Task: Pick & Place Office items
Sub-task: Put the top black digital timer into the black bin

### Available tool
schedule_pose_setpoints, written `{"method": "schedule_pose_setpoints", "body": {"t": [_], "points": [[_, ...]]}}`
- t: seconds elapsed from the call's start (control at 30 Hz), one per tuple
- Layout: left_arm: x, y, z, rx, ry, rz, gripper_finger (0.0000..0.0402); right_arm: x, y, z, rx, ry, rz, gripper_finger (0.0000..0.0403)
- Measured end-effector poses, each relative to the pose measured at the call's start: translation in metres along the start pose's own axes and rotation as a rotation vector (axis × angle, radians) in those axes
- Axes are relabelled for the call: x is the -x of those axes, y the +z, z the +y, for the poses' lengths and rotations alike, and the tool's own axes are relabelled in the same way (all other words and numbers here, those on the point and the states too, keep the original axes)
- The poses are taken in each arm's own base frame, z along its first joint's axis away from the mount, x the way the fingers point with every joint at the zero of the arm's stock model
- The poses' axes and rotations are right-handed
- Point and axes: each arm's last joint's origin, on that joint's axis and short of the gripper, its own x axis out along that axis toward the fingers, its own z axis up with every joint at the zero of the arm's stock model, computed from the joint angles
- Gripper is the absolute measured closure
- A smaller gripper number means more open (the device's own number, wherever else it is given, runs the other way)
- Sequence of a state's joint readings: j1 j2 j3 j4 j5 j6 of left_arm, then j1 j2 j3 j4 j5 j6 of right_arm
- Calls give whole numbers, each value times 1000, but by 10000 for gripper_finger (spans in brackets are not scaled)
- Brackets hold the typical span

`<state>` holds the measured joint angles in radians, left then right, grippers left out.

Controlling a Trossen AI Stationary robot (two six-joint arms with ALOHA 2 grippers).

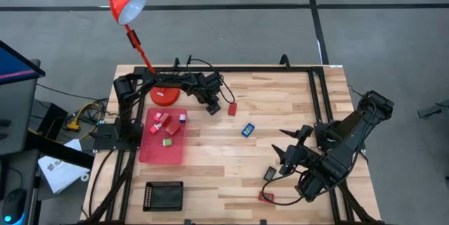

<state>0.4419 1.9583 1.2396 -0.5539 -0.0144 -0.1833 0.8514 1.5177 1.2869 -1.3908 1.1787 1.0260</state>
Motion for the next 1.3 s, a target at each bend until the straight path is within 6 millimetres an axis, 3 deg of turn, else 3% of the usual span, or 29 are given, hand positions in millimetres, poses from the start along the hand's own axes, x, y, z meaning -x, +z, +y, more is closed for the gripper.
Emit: {"method": "schedule_pose_setpoints", "body": {"t": [0.13, 0.47, 0.77, 0.93, 1.03, 1.17, 1.3], "points": [[0, -1, -1, 2, -21, 9, 143, 0, 0, 0, 0, -1, 1, 117], [0, -1, -1, 31, -21, 11, 253, 0, 0, 0, -12, 0, 3, 117], [6, -1, -3, -2, -46, 8, 241, 0, 0, 0, -15, 1, 3, 117], [26, 1, -9, -23, -167, -31, 251, 0, 0, 0, -15, 1, 3, 117], [49, 0, -20, -67, -241, -77, 252, 0, 0, 0, -14, 2, 4, 117], [83, -11, -46, -146, -326, -112, 242, 0, 0, 0, -9, 1, 7, 117], [120, -36, -81, -220, -393, -145, 244, 0, -1, -1, -1, -2, 9, 117]]}}
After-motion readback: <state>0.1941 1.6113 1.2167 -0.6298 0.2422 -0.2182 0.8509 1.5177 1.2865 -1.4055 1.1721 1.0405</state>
